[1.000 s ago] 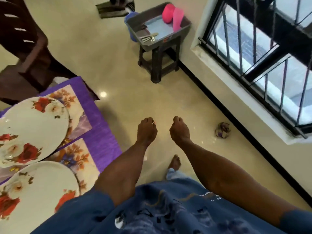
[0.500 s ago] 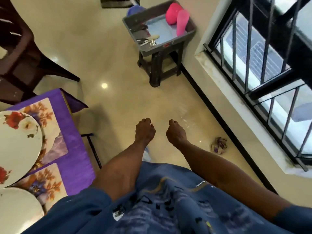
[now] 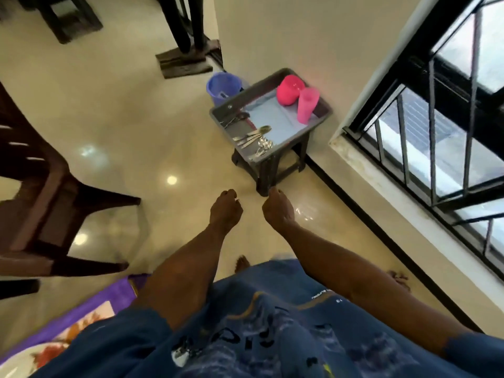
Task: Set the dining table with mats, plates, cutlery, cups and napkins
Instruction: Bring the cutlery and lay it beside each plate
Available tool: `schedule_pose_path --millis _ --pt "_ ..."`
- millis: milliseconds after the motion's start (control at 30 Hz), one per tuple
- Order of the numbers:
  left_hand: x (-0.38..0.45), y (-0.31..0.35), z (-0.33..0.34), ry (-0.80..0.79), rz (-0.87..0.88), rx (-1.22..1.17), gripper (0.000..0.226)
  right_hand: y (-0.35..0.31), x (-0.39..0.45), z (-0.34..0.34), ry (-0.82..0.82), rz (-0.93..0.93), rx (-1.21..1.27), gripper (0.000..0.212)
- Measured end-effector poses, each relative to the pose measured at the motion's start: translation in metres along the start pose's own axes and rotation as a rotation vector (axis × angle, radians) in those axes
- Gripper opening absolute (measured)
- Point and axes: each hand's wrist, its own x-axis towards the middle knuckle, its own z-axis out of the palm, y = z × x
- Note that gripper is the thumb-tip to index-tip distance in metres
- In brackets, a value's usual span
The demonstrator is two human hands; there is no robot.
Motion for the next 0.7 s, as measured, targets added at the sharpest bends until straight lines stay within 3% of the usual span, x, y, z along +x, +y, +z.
schedule_pose_path --millis 133,367,567,700 --pt "0.063 -0.006 -0.017 -0.054 0.045 0.019 0.027 -0.033 0.057 0.004 -0.004 0.05 -0.016 0.017" --pt "0.195 -0.012 -0.048 -0.149 0.091 0.085 0.028 -0.055 0.177 0.001 -0.003 0.18 0.064 0.029" --pt "0.301 0.007 -0.094 -0.199 0.121 0.148 0.034 -0.109 0.295 -0.026 0.077 0.271 0.214 0.025" --pt "0.359 0.041 -0.107 -0.218 0.116 0.088 0.021 -0.125 0.335 -0.035 0.089 0.342 0.242 0.025"
